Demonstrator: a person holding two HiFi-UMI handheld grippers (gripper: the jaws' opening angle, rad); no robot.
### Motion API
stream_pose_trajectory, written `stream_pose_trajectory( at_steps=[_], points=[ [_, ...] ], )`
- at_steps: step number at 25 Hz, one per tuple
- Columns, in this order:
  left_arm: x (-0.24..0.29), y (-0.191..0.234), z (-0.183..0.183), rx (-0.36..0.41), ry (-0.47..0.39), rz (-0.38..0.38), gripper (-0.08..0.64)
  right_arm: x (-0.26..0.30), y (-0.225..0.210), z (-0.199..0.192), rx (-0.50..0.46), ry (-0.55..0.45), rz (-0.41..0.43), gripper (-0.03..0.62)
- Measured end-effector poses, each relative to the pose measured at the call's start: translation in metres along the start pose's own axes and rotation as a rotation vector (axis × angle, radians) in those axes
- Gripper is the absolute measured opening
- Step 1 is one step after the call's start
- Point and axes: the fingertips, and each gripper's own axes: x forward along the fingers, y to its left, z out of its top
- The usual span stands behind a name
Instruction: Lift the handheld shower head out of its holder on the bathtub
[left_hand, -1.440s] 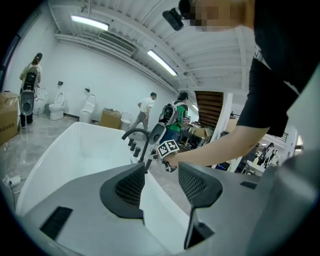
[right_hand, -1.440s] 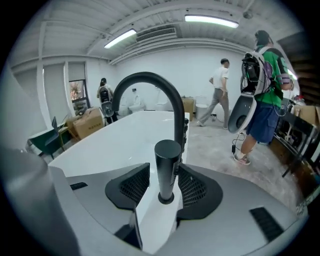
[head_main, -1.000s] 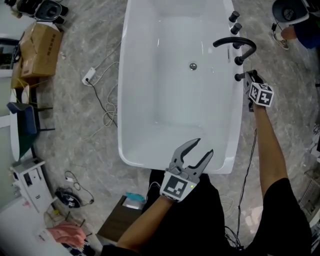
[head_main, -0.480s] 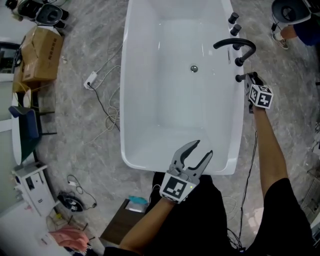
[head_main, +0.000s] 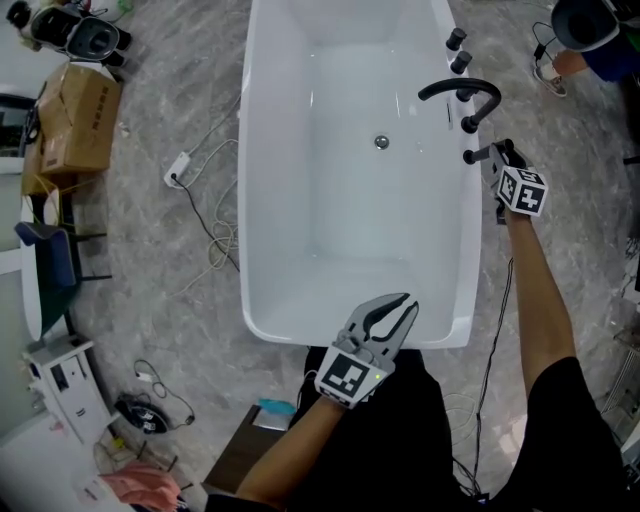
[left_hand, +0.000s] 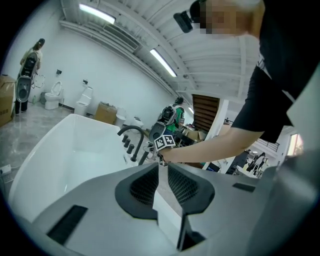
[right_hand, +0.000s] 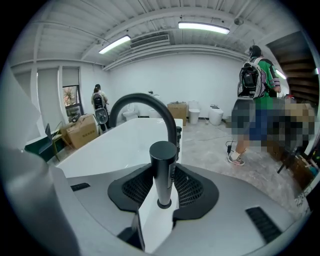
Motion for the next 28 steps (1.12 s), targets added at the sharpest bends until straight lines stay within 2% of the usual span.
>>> stream_pose_trajectory(
  at_steps=[5,12,17,20,25,28],
  points=[
    [-0.009,-0.009,0.02,-0.004,-0.023,-0.029,0.012,-0.018,0.008,0.026,-0.019,-0.004,0.013,0.123],
    [-0.026,-0.02,0.045,0.046,-0.029,-0.048,0.011,-0.045,0.013,0.069,-0.019,-0.045,0.002,0.123],
    [-0.049,-0.031,0.052,0.059,-0.015,-0.068,0.011,-0.074,0.021,0.099,-0.076,-0.065,0.001,0.123],
    [-0.063,-0.029,0.06,0.081,-0.031,-0.053,0.009,-0.09,0.021,0.111,-0.073,-0.074,-0.007,0.123],
    [-0.079,-0.021,0.079,0.063,-0.062,-0.011,0.009,-0.112,0.022,0.13,-0.071,-0.084,-0.022,0.123],
    [-0.086,-0.02,0.094,0.09,-0.083,-0.01,0.009,-0.128,0.023,0.142,-0.073,-0.09,-0.03,0.123]
  ],
)
